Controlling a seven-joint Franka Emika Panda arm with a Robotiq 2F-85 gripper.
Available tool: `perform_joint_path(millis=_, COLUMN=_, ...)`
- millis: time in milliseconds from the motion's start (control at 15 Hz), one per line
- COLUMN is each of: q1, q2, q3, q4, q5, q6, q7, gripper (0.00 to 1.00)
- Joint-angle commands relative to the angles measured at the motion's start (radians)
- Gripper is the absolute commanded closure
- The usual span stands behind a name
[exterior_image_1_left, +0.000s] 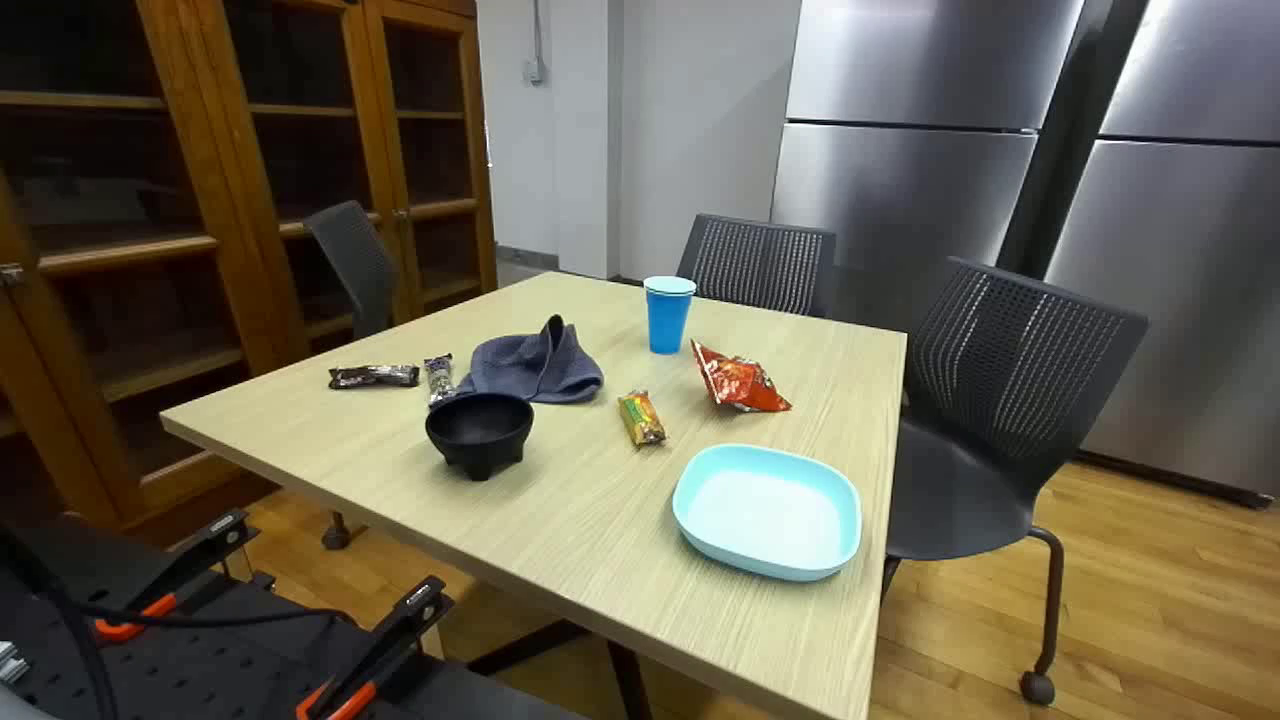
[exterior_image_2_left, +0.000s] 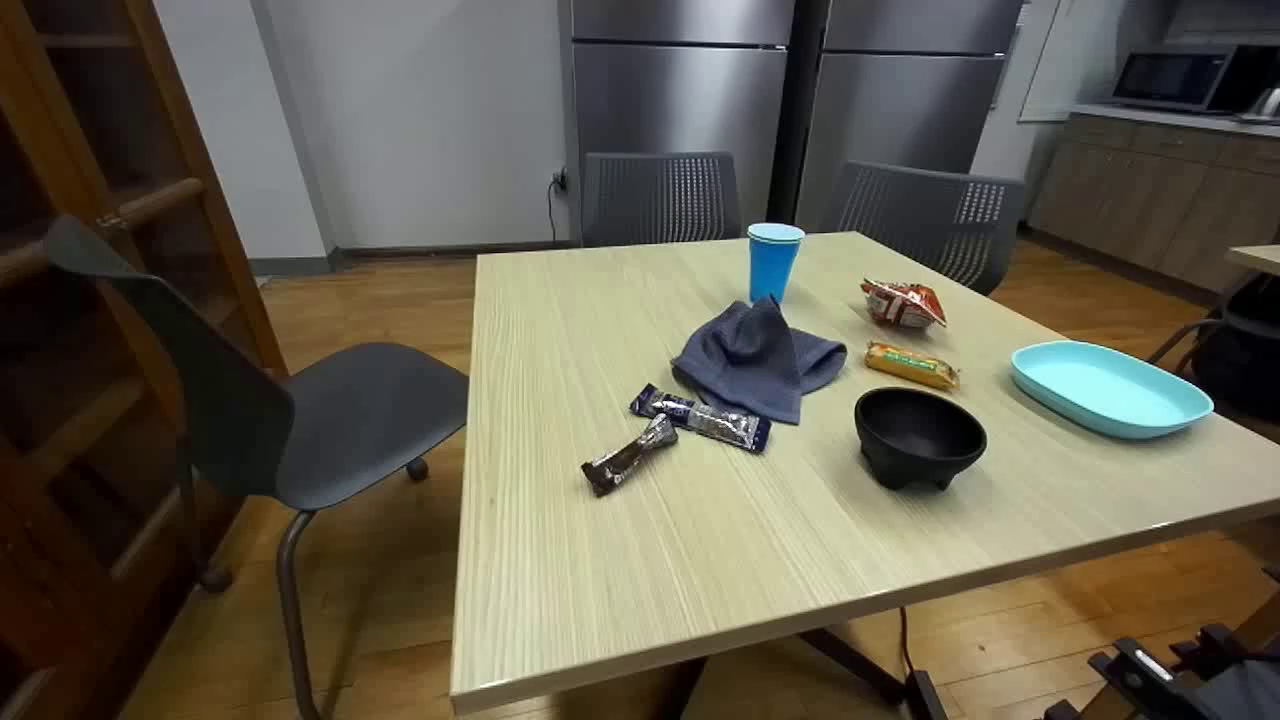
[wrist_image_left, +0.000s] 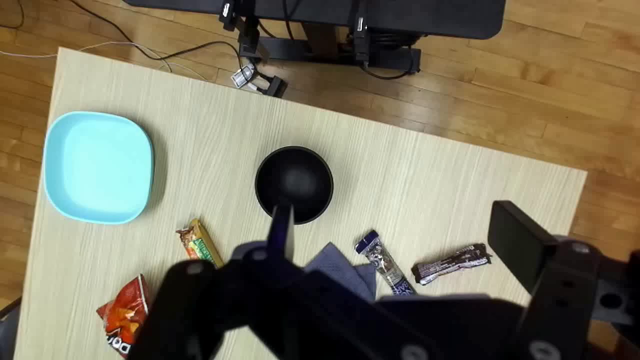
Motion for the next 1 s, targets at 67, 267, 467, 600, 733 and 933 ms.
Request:
perform_joint_path(millis=67, q1=0.011, q2=0.025, q3=-0.006, q4=0.012, q5=0.005, q6=0.016, q7=0.035, gripper=0.0)
perform_joint_path(millis=267, q1=0.012, q2=0.102, q3=-0.003, q4=0.042, q5=0.039, q6=0.053, q7=0.076, gripper=0.0)
perform_joint_path(millis=467, q1=0.022, q2=0.183, q3=0.001, q4=0.062, q5=0.084, q6=0.106, q7=0.113, gripper=0.0)
perform_joint_path(millis=600, q1=0.034, q2=0.24, q3=0.006, q4=0.08, q5=0.099, q6=0.136, q7=0.147, gripper=0.0)
perform_joint_path(millis=733, q1=0.051, q2=0.295, q3=0.008, q4=0.101, q5=0.104, q6=0.161, q7=0.187, gripper=0.0)
perform_joint_path(millis=933, q1=0.081, q2=0.376, q3=0.008, q4=0.145, q5=0.113, q6=0.182, q7=0.245, gripper=0.0)
